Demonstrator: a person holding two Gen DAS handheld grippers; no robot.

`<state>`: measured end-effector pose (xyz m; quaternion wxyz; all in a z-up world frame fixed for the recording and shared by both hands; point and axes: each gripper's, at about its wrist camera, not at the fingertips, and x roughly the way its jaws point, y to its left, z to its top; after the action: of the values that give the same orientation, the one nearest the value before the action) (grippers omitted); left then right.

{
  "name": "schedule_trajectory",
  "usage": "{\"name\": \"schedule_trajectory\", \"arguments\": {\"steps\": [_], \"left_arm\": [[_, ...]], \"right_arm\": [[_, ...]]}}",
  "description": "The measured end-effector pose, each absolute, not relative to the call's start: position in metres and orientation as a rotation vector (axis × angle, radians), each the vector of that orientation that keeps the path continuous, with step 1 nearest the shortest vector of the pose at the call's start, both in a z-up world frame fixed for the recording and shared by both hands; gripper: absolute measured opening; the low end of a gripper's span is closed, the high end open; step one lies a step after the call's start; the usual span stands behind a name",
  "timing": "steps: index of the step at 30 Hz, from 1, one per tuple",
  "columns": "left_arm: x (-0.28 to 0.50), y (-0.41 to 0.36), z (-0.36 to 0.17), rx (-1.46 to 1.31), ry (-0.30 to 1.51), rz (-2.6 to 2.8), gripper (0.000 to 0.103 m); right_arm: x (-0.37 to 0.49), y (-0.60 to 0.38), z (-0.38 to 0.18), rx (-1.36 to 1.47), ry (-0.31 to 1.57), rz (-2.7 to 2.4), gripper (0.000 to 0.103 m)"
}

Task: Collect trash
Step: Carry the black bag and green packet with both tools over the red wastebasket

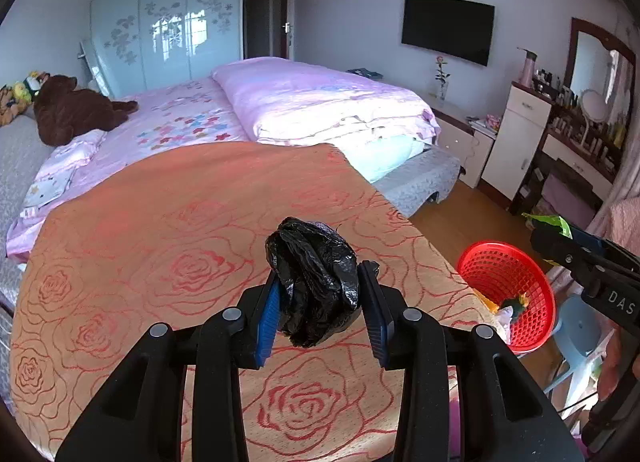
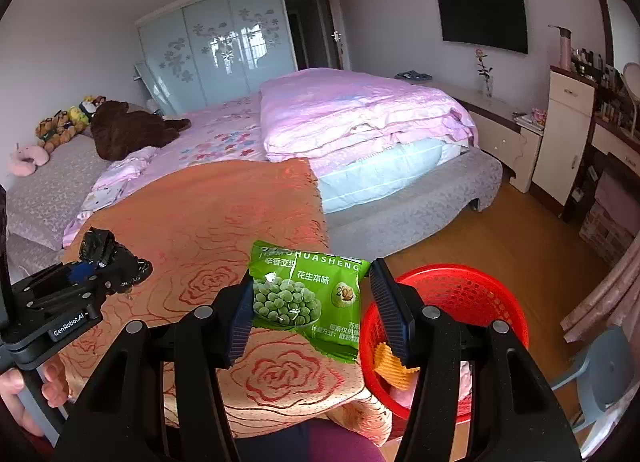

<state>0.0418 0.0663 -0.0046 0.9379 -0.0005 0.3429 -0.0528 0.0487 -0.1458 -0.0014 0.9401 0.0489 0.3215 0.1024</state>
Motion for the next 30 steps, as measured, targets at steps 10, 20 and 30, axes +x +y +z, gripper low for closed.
{"name": "schedule_trajectory", "arguments": {"steps": [10, 20, 30], "left_arm": [[0.052, 0.039, -0.002, 0.040, 0.692, -0.156, 0.036], [0.063, 0.017, 0.000, 0.069, 0.693, -0.193, 0.036], [0.069, -0.014, -0.005, 0.092, 0.704, -0.262, 0.036]], "right_arm": [[0.051, -0.168, -0.006, 0.115, 0.662, 0.145, 0.053], [0.052, -0.202, -0.018, 0.155, 0.678, 0.076, 0.053], [0.055, -0.222, -0.027, 0.190, 0.694, 0.032, 0.053]]}}
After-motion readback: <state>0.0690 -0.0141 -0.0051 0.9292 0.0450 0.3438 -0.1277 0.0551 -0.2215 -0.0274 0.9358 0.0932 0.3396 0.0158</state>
